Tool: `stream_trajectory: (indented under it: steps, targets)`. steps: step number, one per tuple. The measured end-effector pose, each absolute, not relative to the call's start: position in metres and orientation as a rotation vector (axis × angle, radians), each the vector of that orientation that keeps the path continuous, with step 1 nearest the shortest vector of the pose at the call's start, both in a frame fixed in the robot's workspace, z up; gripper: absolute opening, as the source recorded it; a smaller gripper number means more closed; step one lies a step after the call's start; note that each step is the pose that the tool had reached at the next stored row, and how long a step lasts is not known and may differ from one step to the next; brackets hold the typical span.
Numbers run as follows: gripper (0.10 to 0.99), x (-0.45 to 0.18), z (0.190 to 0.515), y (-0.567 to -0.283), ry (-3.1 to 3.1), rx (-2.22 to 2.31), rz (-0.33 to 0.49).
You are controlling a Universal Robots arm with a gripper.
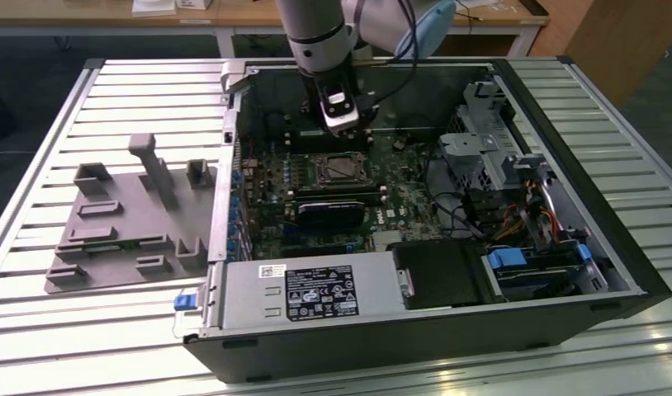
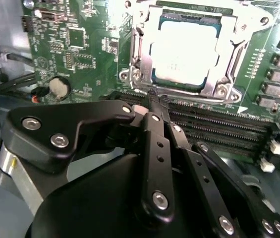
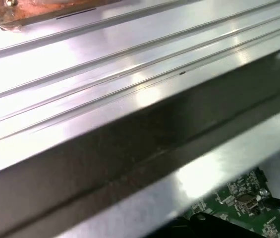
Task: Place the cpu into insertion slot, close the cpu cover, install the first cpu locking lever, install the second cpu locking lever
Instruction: 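Install the first cpu locking lever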
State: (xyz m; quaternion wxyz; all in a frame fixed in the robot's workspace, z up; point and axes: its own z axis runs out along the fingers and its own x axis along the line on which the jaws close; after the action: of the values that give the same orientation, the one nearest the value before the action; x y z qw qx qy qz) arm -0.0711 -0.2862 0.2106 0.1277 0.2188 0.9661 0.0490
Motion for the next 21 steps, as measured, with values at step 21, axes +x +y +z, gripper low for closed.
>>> stream_trajectory:
  steps: [21]
  targets:
    - [0.102, -0.065, 0.228, -0.287, 2.912, 0.661, 0.093]
